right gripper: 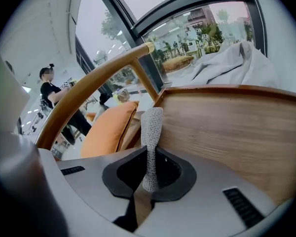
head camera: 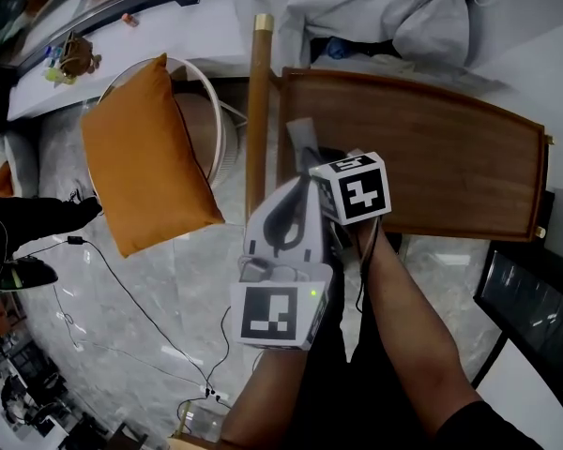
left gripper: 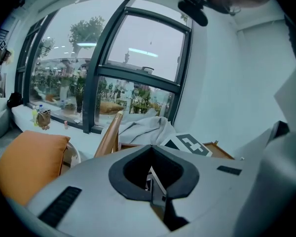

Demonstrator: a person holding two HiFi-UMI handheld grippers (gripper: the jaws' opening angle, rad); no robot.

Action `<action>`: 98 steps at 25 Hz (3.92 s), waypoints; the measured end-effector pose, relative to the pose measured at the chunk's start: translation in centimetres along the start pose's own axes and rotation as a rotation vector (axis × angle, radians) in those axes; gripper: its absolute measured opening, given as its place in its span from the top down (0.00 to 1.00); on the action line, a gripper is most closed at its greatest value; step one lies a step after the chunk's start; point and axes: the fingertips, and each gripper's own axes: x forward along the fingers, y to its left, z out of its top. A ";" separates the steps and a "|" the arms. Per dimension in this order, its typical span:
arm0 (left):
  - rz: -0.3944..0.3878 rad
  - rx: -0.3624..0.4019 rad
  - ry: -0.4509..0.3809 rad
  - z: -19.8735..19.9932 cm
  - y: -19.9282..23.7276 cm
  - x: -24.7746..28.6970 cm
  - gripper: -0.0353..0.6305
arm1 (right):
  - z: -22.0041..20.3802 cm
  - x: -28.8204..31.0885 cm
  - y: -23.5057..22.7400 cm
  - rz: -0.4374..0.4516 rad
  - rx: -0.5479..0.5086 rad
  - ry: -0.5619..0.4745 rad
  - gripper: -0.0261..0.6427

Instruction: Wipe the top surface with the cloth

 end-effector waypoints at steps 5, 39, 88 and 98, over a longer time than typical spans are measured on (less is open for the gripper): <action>-0.014 0.017 0.026 -0.8 -0.8 0.4 0.93 | -0.5 -1.1 -1.2 -0.041 -0.024 0.008 0.91; -0.290 0.079 0.145 -8.3 -30.2 12.5 0.93 | -10.1 -25.7 -33.4 -0.373 0.185 -0.031 0.91; 0.004 -0.003 -0.021 0.4 -3.9 -1.4 0.93 | -2.1 -7.2 1.6 0.161 0.114 -0.158 0.91; -0.019 -0.028 -0.016 -0.4 -1.8 -4.3 0.93 | -3.9 -1.8 5.0 0.116 0.137 -0.005 0.91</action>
